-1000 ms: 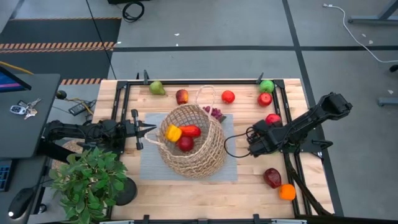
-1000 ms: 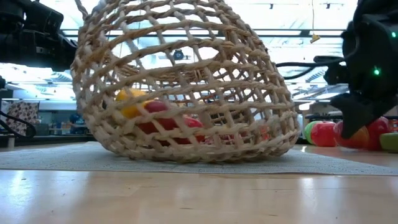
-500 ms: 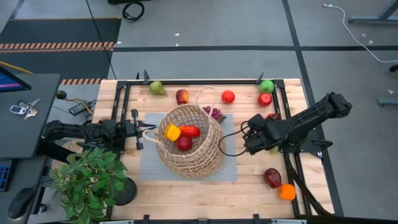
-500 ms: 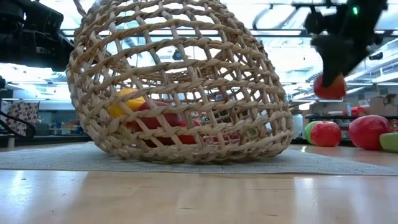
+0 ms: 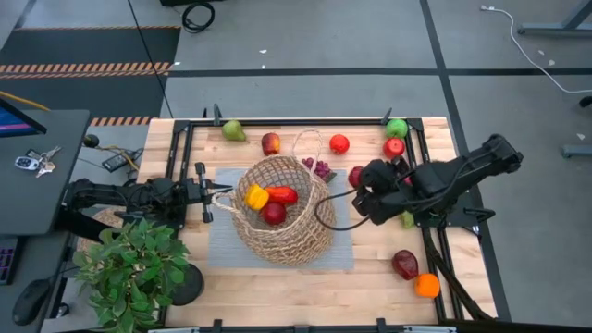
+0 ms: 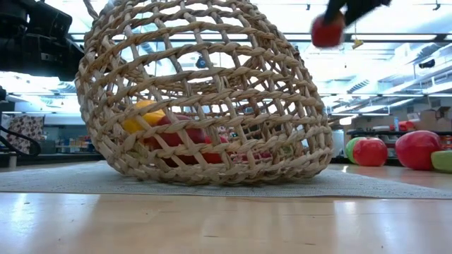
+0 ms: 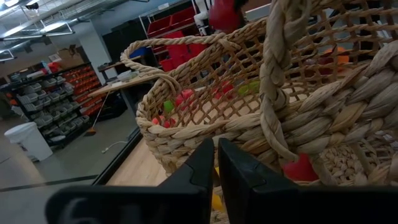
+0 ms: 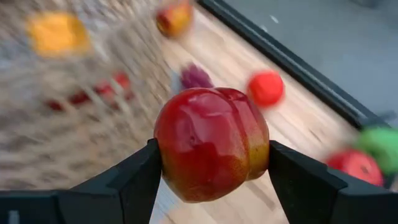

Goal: Build produce basket
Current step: Put the red apple into the brown basket

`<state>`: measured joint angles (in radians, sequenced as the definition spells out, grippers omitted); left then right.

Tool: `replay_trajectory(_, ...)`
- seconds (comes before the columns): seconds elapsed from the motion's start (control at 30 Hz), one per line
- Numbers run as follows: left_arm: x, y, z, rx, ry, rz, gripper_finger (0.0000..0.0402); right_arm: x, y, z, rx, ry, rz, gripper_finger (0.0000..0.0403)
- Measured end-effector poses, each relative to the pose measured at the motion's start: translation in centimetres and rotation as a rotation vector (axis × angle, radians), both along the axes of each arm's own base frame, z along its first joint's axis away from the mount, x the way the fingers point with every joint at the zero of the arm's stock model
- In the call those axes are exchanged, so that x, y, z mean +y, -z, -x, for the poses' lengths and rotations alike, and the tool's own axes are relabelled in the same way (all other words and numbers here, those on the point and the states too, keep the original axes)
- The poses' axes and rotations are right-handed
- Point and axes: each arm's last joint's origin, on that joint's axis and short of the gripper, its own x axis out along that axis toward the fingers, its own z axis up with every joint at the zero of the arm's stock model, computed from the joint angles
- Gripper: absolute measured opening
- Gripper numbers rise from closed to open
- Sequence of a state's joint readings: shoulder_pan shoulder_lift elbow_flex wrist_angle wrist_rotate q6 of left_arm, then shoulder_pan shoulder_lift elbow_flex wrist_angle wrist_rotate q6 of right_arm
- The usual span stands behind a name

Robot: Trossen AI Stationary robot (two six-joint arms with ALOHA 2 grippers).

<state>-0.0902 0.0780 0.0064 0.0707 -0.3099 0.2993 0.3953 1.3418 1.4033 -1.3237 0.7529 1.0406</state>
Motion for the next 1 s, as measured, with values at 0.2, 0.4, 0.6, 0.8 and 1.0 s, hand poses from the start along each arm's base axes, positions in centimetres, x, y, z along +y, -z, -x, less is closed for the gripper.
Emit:
replay_trajectory(0.2, 0.0, 0.0, 0.0, 0.0, 0.0, 0.0, 0.0032, 0.2, -3.5, -1.7, -0.181, -0.124, 0.023, 0.0279)
replay_trajectory(0.4, 0.0, 0.0, 0.0, 0.0, 0.0, 0.0, 0.0035, 0.3, -5.5, -3.6, -0.337, -0.251, 0.06, 0.028)
replay_trajectory(0.6, 0.0, 0.0, 0.0, 0.0, 0.0, 0.0, 0.0029, 0.2, -5.7, -5.1, -0.383, -0.322, 0.058, 0.028)
replay_trajectory(0.8, 0.0, 0.0, 0.0, 0.0, 0.0, 0.0, 0.0031, 0.0, -4.6, -7.0, -0.356, -0.349, 0.035, 0.028)
replay_trajectory(1.0, 0.0, 0.0, 0.0, 0.001, 0.0, 0.0, 0.0036, -0.4, -3.0, -9.2, -0.315, -0.418, -0.033, 0.028)
